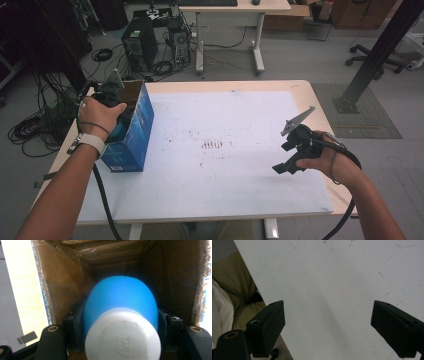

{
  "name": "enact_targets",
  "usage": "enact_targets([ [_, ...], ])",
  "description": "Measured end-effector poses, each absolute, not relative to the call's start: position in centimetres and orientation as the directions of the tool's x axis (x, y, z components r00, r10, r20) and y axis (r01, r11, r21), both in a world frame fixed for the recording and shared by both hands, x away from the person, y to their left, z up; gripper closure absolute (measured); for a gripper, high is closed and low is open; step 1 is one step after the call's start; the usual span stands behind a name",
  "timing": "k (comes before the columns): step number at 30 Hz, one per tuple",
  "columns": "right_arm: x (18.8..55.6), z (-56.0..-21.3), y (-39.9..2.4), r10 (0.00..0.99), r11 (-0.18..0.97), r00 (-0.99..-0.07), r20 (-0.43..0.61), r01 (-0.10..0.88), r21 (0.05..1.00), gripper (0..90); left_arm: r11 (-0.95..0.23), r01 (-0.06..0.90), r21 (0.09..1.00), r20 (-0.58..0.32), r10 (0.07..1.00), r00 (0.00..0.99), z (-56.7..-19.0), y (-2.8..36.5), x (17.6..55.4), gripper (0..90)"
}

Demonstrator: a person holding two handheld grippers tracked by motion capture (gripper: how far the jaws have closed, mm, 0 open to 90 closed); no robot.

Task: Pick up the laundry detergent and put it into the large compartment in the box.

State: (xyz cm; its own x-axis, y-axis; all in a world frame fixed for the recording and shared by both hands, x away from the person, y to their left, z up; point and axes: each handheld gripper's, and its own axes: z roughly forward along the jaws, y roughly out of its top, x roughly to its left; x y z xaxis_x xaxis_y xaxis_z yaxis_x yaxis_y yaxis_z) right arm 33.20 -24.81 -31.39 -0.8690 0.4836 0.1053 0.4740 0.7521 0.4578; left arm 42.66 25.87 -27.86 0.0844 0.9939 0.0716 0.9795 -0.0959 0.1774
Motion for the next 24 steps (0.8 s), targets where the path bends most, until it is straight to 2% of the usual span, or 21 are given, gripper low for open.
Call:
enact_targets([
  [24,33.17,-31.45,-24.70,0.482,0.755,-0.870,0.107,0.474,0.453,12.3,-0.120,0.977,0.177,0.084,0.991,0.106,-28.12,25.85,42.73,25.5],
])
